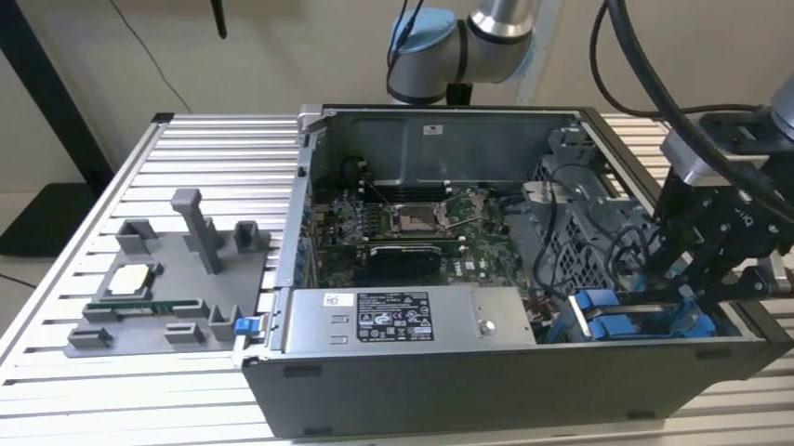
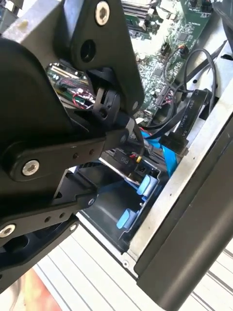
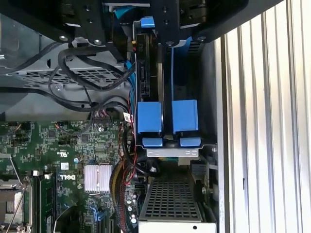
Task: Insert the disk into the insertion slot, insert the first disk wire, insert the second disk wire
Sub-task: 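Insert the first disk wire, then insert the second disk wire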
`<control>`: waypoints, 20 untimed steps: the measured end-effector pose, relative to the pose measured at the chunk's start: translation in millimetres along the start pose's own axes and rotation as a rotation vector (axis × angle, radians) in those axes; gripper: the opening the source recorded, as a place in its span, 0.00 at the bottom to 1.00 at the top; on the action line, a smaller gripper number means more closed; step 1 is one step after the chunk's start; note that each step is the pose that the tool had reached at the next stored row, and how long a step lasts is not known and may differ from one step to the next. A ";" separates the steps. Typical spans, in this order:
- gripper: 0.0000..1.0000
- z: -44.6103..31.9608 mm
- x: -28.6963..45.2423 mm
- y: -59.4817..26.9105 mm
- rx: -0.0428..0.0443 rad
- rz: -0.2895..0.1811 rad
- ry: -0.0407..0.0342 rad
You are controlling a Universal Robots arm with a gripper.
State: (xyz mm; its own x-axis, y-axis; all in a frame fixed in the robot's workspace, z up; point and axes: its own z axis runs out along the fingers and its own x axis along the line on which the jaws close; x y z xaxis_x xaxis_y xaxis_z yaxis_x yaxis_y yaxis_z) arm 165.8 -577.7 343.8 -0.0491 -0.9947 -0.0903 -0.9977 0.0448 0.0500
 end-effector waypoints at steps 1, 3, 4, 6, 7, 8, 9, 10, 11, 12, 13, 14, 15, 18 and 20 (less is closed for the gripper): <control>1.00 -2.7 -0.2 0.2 -0.0002 0.000 -0.0001; 1.00 -7.7 -0.7 0.4 -0.0005 0.000 -0.0001; 1.00 -9.9 -0.9 0.6 -0.0006 0.000 0.0000; 1.00 -14.5 -1.3 0.8 -0.0009 0.000 0.0001; 1.00 -16.6 -1.5 0.9 -0.0011 0.000 -0.0001; 1.00 -18.5 -1.7 1.0 -0.0012 0.000 0.0000; 1.00 -20.2 -1.8 1.0 -0.0014 0.000 0.0000; 1.00 -21.7 -2.0 1.1 -0.0016 0.000 0.0000; 1.00 -23.4 -2.1 1.2 -0.0019 0.000 0.0000; 1.00 -24.7 -2.2 1.3 -0.0021 0.000 0.0001; 1.00 -25.8 -2.3 1.3 -0.0023 0.000 0.0000; 1.00 -25.8 -2.3 1.3 -0.0024 0.000 0.0000; 1.00 -25.8 -2.3 1.3 -0.0024 0.000 -0.0001; 1.00 -25.9 -2.3 1.3 -0.0024 0.000 -0.0001; 1.00 -25.9 -2.4 1.3 -0.0024 0.000 0.0000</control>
State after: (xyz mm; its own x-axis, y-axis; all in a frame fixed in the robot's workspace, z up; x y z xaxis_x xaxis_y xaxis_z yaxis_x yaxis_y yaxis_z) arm 165.8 -577.7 369.9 -0.0494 -0.9947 -0.0903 -0.9976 0.0448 0.0523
